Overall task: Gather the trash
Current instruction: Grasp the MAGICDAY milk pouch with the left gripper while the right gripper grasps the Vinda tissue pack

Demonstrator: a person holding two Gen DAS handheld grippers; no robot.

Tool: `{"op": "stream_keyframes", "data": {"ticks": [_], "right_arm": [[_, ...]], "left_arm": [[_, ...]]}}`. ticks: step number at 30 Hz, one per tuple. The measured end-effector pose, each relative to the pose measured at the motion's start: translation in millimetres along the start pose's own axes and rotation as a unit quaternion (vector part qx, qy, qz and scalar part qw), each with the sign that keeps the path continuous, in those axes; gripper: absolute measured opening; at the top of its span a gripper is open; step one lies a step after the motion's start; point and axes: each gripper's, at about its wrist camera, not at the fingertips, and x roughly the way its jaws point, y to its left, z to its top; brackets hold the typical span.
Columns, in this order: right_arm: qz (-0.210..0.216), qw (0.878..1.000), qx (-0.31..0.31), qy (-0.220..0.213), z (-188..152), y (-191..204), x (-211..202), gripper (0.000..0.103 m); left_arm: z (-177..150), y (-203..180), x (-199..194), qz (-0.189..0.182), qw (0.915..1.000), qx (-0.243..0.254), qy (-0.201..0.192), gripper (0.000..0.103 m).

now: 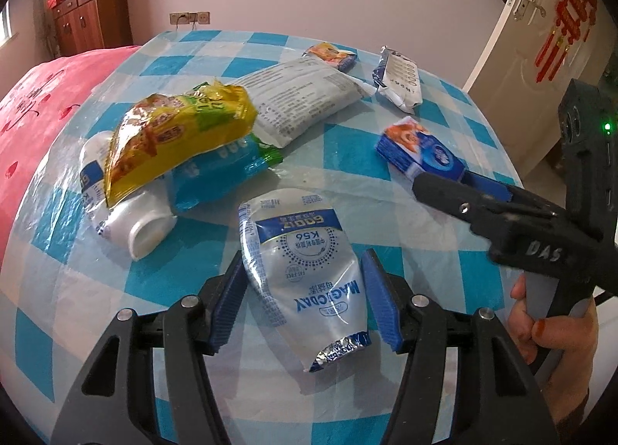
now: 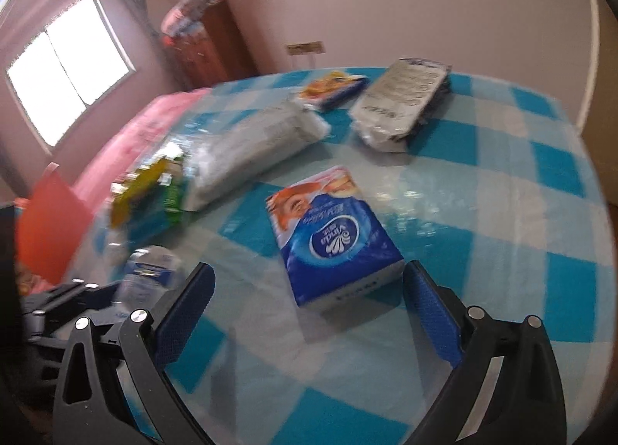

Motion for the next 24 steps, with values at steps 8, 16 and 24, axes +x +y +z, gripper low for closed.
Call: {"op": "stream_keyframes", "data": {"ticks": [8,16,24], "right_arm": [[-0.058,0.998,-0.002,-0.004,4,2,5,0.078],[-0.097,0.994,-0.042,-0.004,5,18,11,0.076],[-0.096,0.994,-0.051,-0.007,3,22,8,0.056]], "left_arm": [[-3,5,-2,-0.002,1.0000,0.007,-0.001,0.060],[-5,5,-3,-0.005,0.9999,0.015,-0.006,0.060],[-8,9,-6,-0.022,0.9997,0.010,-0.010,0.060]]}}
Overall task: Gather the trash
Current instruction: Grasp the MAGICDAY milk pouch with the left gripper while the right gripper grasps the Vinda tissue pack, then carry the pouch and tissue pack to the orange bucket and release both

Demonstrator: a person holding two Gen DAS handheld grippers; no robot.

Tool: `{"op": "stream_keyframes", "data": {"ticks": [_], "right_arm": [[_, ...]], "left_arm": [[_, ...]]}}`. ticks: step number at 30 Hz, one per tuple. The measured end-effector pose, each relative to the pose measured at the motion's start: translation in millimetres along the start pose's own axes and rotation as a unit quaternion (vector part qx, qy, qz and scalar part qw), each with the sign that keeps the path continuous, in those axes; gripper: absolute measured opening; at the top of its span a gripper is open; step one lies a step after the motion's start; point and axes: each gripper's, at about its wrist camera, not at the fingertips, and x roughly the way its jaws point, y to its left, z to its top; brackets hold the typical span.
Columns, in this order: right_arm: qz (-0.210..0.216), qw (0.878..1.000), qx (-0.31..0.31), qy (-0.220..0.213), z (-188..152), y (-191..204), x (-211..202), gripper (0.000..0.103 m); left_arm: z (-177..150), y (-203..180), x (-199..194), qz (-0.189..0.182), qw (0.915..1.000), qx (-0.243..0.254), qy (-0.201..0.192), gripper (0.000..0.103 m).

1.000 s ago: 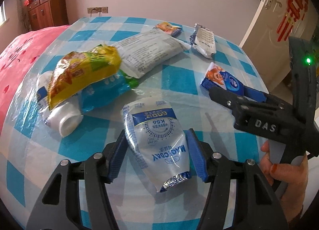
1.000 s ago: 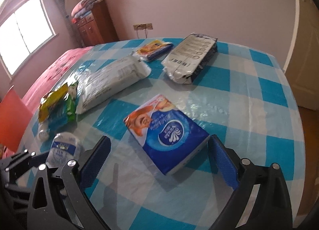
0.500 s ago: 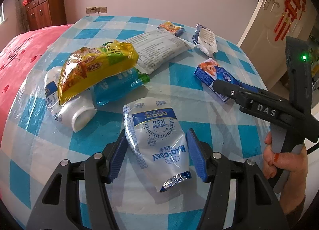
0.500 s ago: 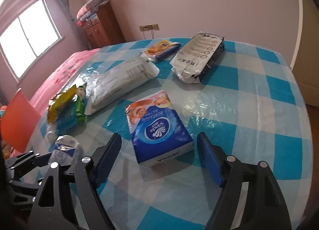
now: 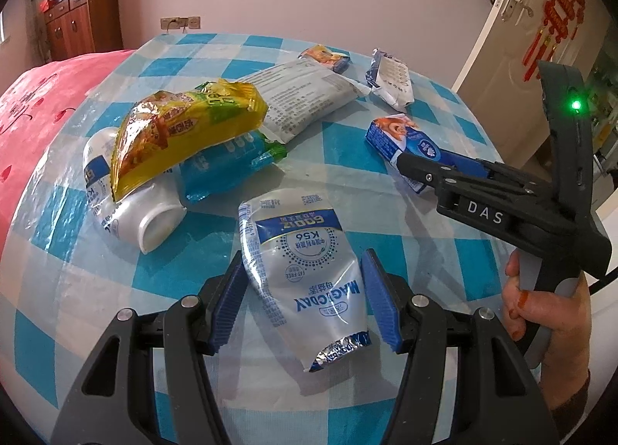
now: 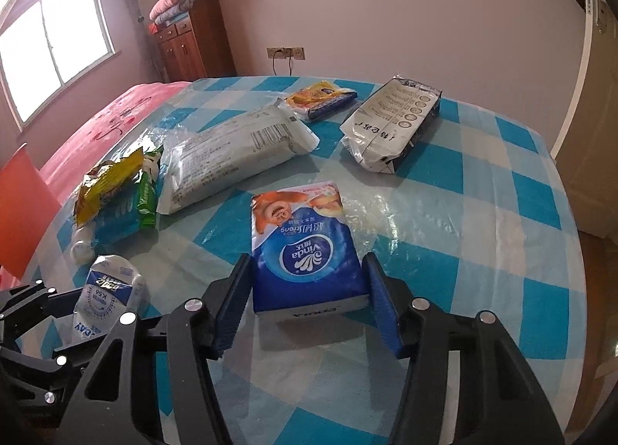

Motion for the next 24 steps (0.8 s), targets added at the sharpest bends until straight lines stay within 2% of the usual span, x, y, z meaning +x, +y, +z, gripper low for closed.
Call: {"op": "stream_keyframes", "data": {"ticks": [8,16,24], "right_arm": [[-0.012,0.999,-0.036,-0.009,-7,17,-8,0.054],[0.004,1.000,-0.004,-0.021,-13,10,-17,0.053],[0.018,0.999,0.015,-0.034,-20,22,-31,0.053]], "left_arm": [[-5,5,-5,-0.016,0.9998,-0.005,-0.006,0.060],[-8,12,-17,-0.031,0.9993,-0.008,-0.017,0.060],[-13,21,-33,-0.042,0.9986,-0.001,-0.032,0.060]]}}
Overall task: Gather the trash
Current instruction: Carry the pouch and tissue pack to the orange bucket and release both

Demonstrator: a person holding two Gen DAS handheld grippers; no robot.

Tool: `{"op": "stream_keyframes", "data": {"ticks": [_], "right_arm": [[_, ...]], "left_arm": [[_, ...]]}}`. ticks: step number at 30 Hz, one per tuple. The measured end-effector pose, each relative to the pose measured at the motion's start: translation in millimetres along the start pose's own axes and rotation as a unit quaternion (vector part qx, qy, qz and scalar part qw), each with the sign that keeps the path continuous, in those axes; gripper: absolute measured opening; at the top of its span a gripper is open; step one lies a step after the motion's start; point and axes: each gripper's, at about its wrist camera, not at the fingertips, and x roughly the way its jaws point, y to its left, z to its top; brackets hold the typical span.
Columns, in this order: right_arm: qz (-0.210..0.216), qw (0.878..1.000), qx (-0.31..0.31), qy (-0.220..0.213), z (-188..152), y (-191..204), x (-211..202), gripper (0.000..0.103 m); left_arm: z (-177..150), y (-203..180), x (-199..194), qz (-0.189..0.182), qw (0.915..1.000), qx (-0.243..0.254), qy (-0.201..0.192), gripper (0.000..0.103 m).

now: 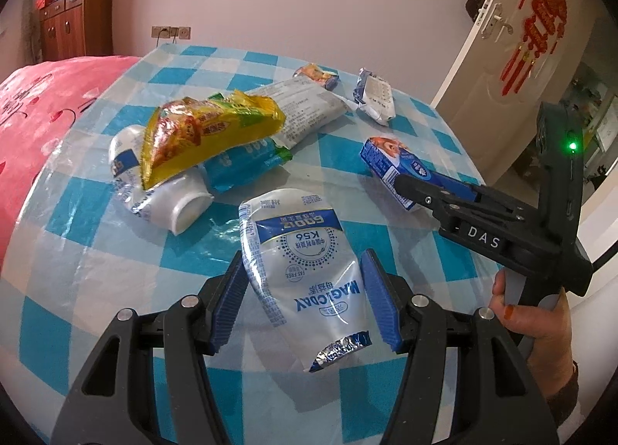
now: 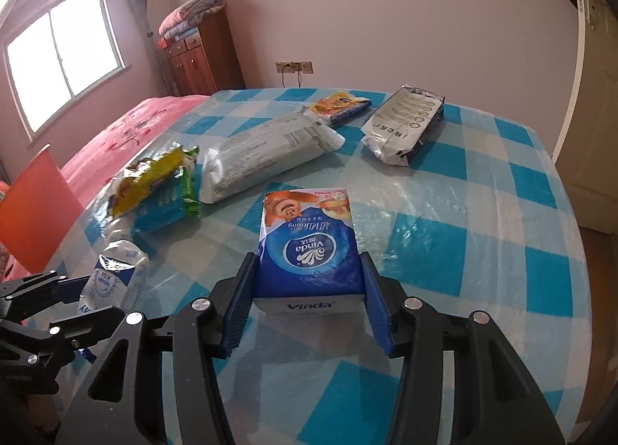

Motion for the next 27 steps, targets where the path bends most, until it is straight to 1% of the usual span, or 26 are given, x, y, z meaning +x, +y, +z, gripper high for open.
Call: {"op": "stream_keyframes", "data": {"ticks": [3,11,16,24,27], "right_arm": [[0.004,1.000,0.008,-0.007,-1,5,-6,0.053],[0.038,0.998,0.048,-0.023,0,17,-22,0.053],[0.060,0.996,0.061,-0.035,5,31,-35,0.053],[0.106,0.992,0.054,-0.042,14,69,-50,0.053],[0.126,0.990,0.043,-0.039,18,90,-53,0.053]], "left_arm": [[0,4,-8,-0.003,1.0000,-0.001,-0.008,0.060],[-4,13,-34,-0.005,0.9995,0.004,-0.030,0.060],[-5,19,-51,-0.006,0.9989,0.007,-0.046,0.060],[-3,34,-89,-0.001,0.9965,0.005,-0.083,0.060],[-1,43,-100,0.003,0.9955,-0.002,-0.094,0.060]]}}
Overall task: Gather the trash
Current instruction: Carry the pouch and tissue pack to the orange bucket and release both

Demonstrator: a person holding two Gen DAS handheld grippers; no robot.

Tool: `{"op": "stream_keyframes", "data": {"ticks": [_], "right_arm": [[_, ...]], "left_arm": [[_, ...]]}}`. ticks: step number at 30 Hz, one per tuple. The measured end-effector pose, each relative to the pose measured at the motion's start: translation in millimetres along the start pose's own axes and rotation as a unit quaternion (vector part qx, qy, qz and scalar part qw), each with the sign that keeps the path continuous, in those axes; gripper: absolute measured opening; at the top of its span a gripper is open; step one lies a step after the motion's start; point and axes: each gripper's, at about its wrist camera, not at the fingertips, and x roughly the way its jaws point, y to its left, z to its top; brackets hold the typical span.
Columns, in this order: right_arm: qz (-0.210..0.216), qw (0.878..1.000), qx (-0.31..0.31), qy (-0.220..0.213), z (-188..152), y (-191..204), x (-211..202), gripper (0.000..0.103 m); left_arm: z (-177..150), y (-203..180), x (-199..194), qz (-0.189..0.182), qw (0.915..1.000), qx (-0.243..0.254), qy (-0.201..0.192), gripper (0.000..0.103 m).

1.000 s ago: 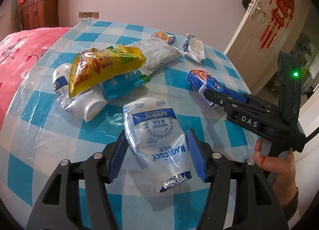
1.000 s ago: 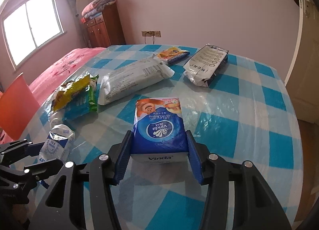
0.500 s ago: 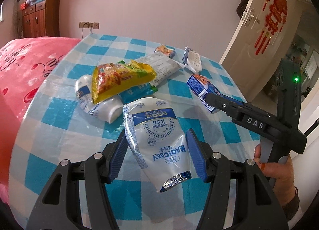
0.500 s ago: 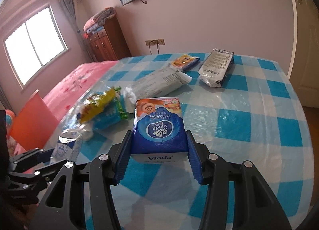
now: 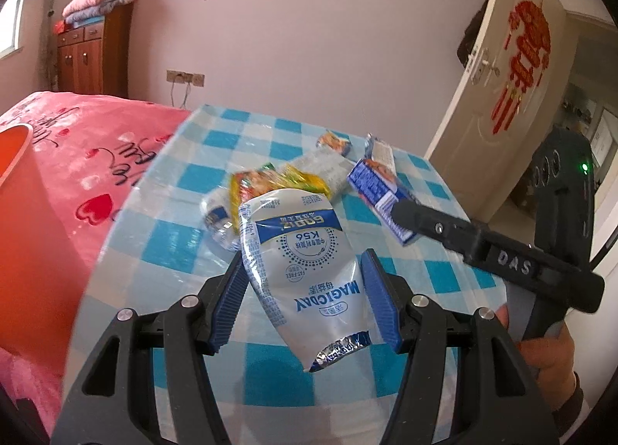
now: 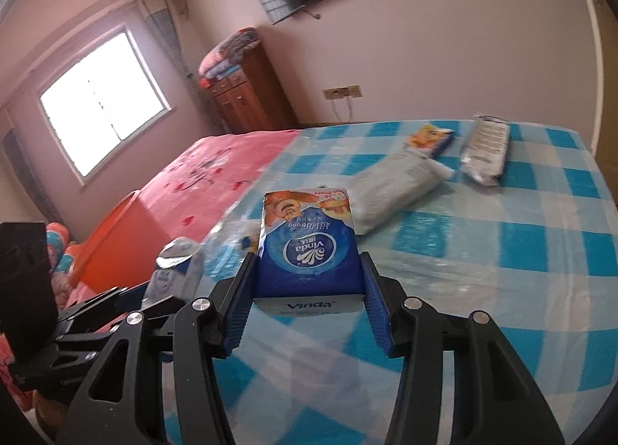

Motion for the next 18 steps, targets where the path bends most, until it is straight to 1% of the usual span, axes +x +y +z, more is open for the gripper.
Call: {"op": "stream_keyframes", "data": {"ticks": [4,10,14,18], "right_arm": [[0.020,1.000,-0.012,0.006,6,25,4,0.053],[0.064,0.997,-0.029,0.011,27,67,15,0.053],[0.093,0.994,-0.049,0.015,42,100,25,0.053],[0.125,0.989,-0.074,0.021,54,139,39,0.053]], "left_arm": [[7,17,-18,0.013,0.9996,-0.013,-0.021,0.060],[17,48,-54,0.047,0.9966,-0.031,-0.059,0.060],[23,71,-80,0.075,0.9925,-0.046,-0.085,0.060],[28,99,-106,0.112,0.9857,-0.062,-0.109,0.060]]}}
